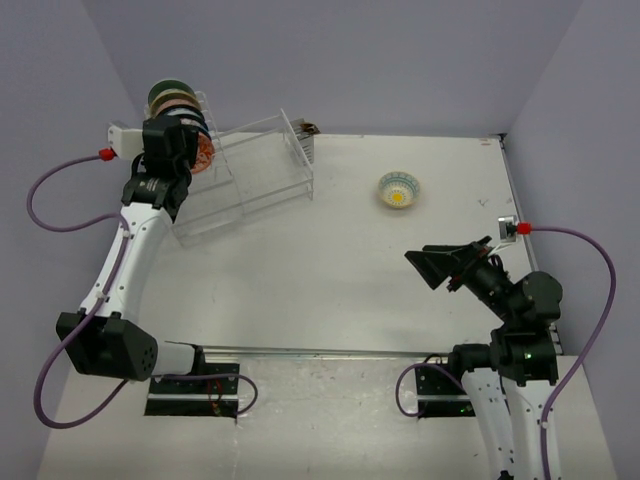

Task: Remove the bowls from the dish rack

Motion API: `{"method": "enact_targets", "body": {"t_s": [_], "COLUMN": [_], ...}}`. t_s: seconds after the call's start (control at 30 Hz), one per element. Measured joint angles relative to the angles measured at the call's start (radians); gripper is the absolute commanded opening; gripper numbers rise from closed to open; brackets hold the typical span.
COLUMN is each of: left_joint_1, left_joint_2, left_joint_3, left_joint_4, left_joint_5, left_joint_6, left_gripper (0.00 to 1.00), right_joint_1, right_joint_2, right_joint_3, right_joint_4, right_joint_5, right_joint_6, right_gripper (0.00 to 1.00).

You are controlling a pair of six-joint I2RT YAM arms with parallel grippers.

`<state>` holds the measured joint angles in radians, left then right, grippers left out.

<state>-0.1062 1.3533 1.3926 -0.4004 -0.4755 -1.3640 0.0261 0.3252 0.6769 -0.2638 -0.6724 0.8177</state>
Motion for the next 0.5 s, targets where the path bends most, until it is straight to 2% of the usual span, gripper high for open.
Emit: {"method": "enact_targets", "body": {"t_s": [0.13,0.27,0.37,0.5], "left_joint_1": [0.000,0.001,0.001,0.001], "left_joint_2": [0.000,0.000,0.000,0.000], "left_joint_3": [-0.016,-0.023,-0.032,-0.036], "left_joint_4": [0.023,0.042,0.047,0.063], "left_joint_5": [-0.004,-0.011,-0.013,-0.021], "left_joint_6": [0.013,0.022,0.023,0.024], "left_gripper": [0.34,0.33,0.28,0.17], "right_joint_1": [0.000,0.000,0.000,0.000], "right_joint_2": [0.002,0.002,0.002,0.002], "right_joint_3": [0.000,0.000,0.000,0.000], "right_joint_4": [0.000,0.000,0.000,0.000], "right_joint_5": [0.000,0.001,0.002,0.005], "right_joint_6": [-0.005,-0.010,-0.011,-0.014], "right_gripper": [0.99,0.99,0.99,0.99]}}
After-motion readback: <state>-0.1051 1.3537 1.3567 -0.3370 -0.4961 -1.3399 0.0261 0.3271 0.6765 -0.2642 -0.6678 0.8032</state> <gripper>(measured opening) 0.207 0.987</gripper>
